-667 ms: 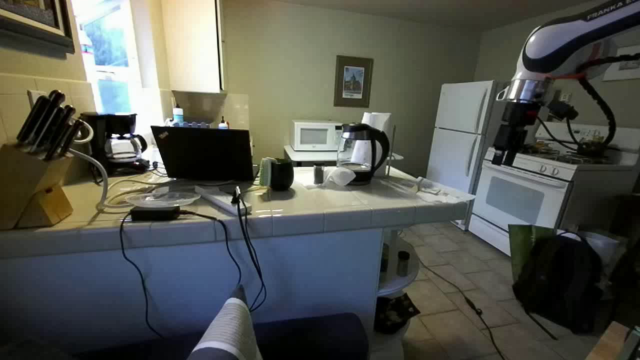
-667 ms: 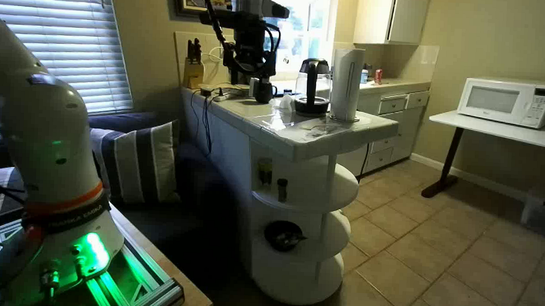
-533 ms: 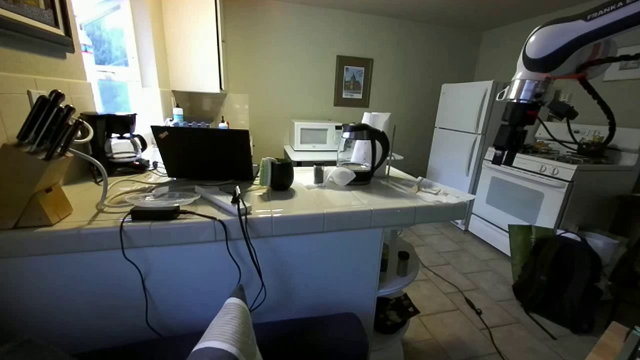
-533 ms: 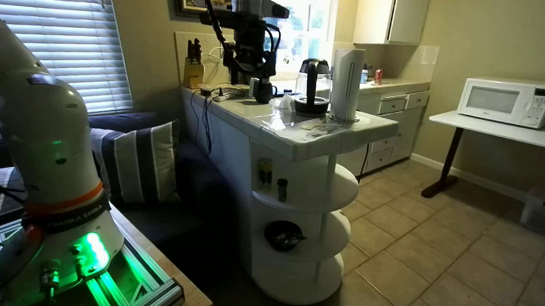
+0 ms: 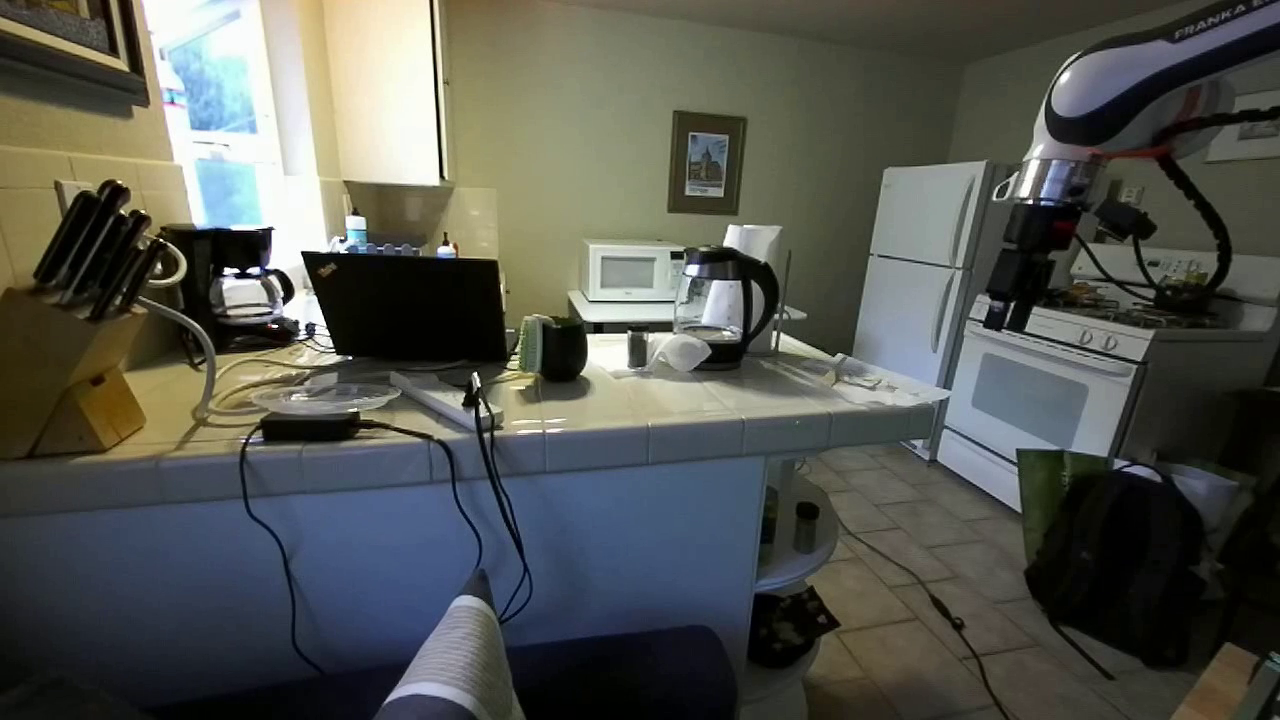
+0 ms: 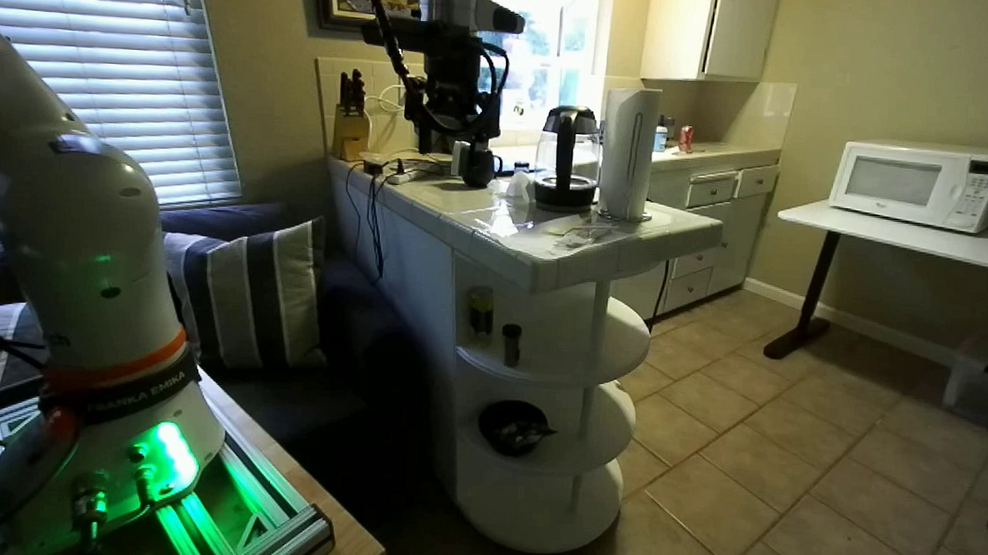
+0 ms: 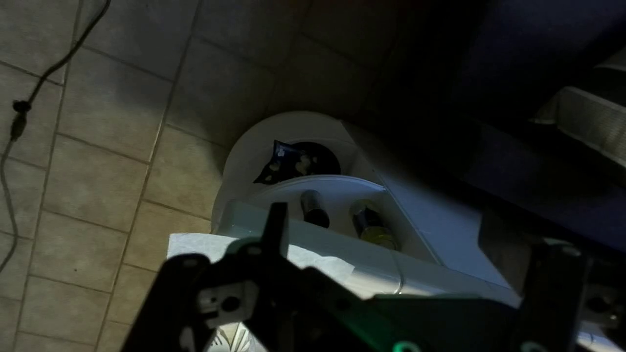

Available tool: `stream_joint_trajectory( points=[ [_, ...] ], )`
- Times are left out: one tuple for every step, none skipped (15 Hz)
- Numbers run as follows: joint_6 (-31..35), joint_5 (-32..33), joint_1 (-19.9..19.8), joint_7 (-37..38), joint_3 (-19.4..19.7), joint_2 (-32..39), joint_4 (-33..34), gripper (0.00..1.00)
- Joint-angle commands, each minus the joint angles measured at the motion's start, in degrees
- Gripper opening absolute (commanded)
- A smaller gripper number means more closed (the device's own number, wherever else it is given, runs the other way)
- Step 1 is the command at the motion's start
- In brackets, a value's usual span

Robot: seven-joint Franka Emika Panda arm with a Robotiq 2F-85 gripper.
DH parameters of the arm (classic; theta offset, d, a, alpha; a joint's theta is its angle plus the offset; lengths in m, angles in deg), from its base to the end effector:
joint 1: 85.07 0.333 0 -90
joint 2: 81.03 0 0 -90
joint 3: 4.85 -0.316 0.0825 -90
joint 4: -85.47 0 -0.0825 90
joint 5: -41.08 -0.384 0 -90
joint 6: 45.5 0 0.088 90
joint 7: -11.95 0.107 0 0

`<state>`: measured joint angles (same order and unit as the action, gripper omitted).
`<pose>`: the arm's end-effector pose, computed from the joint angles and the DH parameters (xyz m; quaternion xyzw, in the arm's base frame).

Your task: Move the fork to the left

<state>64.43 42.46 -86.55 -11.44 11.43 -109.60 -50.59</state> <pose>0.3856 -0.1351 0.5014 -0.9960 -0.0686 -0.0310 0.0482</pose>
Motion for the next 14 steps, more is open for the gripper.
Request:
stream_joint_trajectory(
  points=[
    [0.1,-3.8,-0.6,1.5,-0.9,1.4,1.3,1.0],
    [-0.2,-7.3,-0.3,5.6,-1.4,3.3,3.3,1.0],
    [-2.0,-9.6,0.1,8.2,-2.1,5.5,6.2,1.0],
    [-1.8,-12.2,0.4,10.7,-2.8,6.8,7.6,1.0],
    [-1.1,-13.8,0.2,14.4,-4.1,8.5,9.6,1.0],
    [-0.3,-15.1,0.0,17.8,-5.4,10.5,11.6,1.0],
    [0.4,-16.3,-0.3,21.0,-6.3,12.7,13.9,1.0],
    [1.0,-16.8,-0.6,24.3,-7.3,15.1,16.5,1.0],
    [3.0,-17.2,-0.8,27.4,-8.2,17.7,18.5,1.0],
    [4.7,-17.3,-1.0,30.7,-9.0,19.7,20.3,1.0],
    [7.1,-17.1,-1.1,33.8,-9.6,21.8,21.8,1.0],
    [9.2,-16.6,-1.4,36.8,-10.1,23.9,23.2,1.0],
    [12.1,-15.9,-1.8,39.3,-10.2,25.8,24.1,1.0],
    [14.4,-15.3,-2.1,41.7,-10.2,27.6,24.8,1.0]
  ],
)
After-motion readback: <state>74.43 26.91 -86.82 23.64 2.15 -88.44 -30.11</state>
